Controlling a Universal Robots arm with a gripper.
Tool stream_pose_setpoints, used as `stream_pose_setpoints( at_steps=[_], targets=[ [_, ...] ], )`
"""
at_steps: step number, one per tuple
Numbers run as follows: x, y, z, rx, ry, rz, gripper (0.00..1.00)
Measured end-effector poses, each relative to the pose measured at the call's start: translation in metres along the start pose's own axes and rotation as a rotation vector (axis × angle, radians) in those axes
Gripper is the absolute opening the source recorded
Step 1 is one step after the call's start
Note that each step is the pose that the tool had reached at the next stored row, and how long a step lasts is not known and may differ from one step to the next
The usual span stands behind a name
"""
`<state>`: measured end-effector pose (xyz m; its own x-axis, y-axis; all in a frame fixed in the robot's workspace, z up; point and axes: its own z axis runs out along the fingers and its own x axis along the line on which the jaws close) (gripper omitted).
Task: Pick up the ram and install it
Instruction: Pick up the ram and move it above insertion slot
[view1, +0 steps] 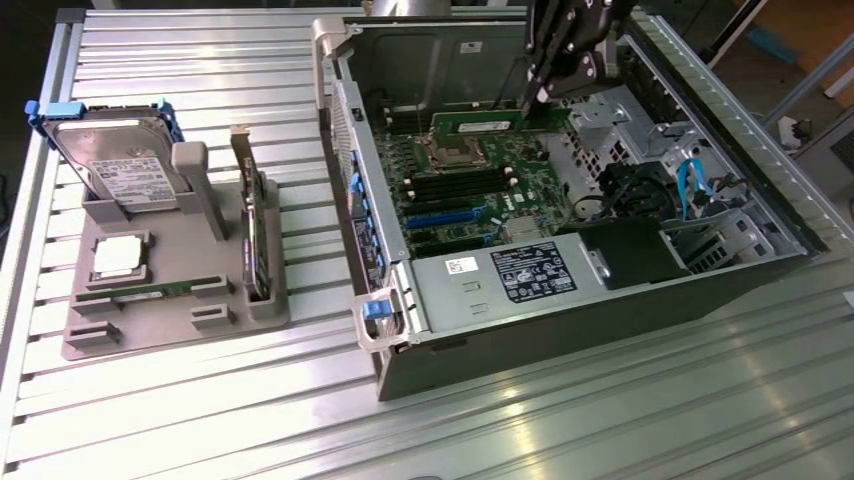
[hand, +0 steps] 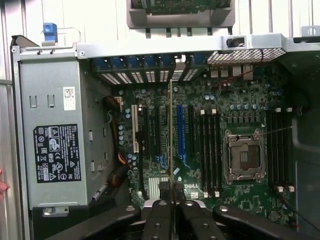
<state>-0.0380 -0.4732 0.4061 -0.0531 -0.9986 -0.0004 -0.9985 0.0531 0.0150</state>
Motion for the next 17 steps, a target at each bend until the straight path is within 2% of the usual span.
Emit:
stream_pose_setpoints(
  at_steps=[6, 10, 17],
  targets=[
    [-0.013, 0.0007, 0.0003, -0.0001, -0.0004, 0.0, 0.12],
    [-0.027, 0.0014, 0.0009, -0.0001, -0.0007, 0.0, 0.12],
    [-0.042, 0.0022, 0.0014, -0.0001, -0.0007, 0.0, 0.12]
  ],
)
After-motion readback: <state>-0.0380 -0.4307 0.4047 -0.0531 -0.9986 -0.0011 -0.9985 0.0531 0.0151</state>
